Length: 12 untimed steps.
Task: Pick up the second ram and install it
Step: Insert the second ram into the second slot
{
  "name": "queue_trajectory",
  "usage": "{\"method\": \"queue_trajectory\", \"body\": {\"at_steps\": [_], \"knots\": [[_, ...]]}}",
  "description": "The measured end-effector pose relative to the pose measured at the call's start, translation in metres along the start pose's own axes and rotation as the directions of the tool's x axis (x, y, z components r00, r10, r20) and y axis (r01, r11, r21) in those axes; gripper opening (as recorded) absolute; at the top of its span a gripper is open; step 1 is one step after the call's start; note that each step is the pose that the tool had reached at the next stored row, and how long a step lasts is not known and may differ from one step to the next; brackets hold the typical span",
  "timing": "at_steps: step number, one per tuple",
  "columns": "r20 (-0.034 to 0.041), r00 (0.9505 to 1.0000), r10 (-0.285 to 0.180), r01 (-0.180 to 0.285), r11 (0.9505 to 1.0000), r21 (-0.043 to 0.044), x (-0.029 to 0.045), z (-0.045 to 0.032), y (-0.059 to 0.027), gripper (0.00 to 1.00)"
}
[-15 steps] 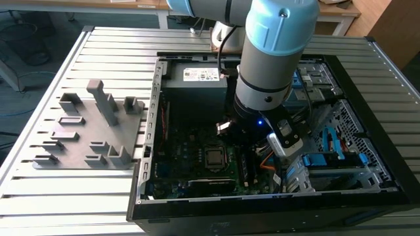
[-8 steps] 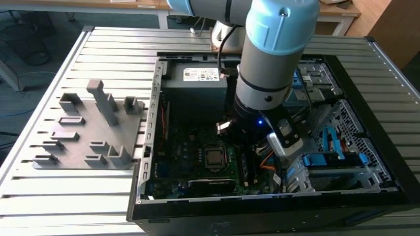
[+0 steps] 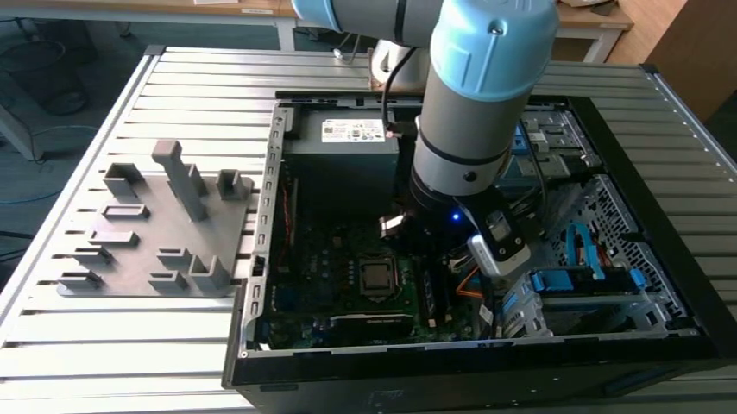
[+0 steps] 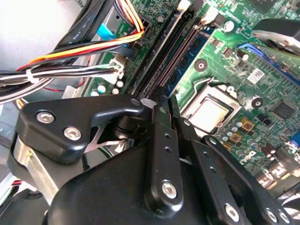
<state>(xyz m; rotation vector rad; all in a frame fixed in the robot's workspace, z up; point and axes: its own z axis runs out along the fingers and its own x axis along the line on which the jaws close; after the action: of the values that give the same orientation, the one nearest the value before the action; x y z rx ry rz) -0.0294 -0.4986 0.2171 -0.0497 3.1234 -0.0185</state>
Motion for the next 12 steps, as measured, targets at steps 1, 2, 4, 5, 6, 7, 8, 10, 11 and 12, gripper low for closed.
{"method": "queue_trajectory", "body": {"at_steps": [1, 2, 4, 5, 6, 7, 8, 10, 11, 12], "knots": [[0.0, 1.0, 0.0, 0.0, 1.0, 0.0, 0.0, 0.0004, 0.0, 0.14], [-0.0001, 1.0, 0.0, 0.0, 1.0, 0.0002, 0.0, 0.0009, 0.0, 0.14], [-0.0004, 1.0, 0.0, 0.0, 1.0, 0.0009, 0.0001, 0.0016, -0.0001, 0.14], [-0.0004, 1.0, 0.0, 0.0, 1.0, 0.0009, 0.0001, 0.0018, -0.0001, 0.14], [-0.0003, 1.0, 0.0, 0.0, 1.0, 0.0008, 0.0001, 0.0019, -0.0001, 0.14], [-0.0001, 1.0, 0.0, 0.0, 1.0, 0.0004, 0.0001, 0.0021, 0.0, 0.14], [-0.0001, 1.0, 0.0, 0.0, 1.0, 0.0001, 0.0001, 0.0022, 0.0, 0.14], [0.0007, 1.0, 0.0, 0.0, 1.0, -0.0005, 0.0001, 0.0015, 0.0001, 0.14], [0.0013, 1.0, 0.0, 0.0, 1.0, -0.0013, 0.0, 0.0008, 0.0002, 0.14], [0.0014, 1.0, 0.0, 0.0, 1.0, -0.0015, 0.0, 0.0, 0.0002, 0.14]]}}
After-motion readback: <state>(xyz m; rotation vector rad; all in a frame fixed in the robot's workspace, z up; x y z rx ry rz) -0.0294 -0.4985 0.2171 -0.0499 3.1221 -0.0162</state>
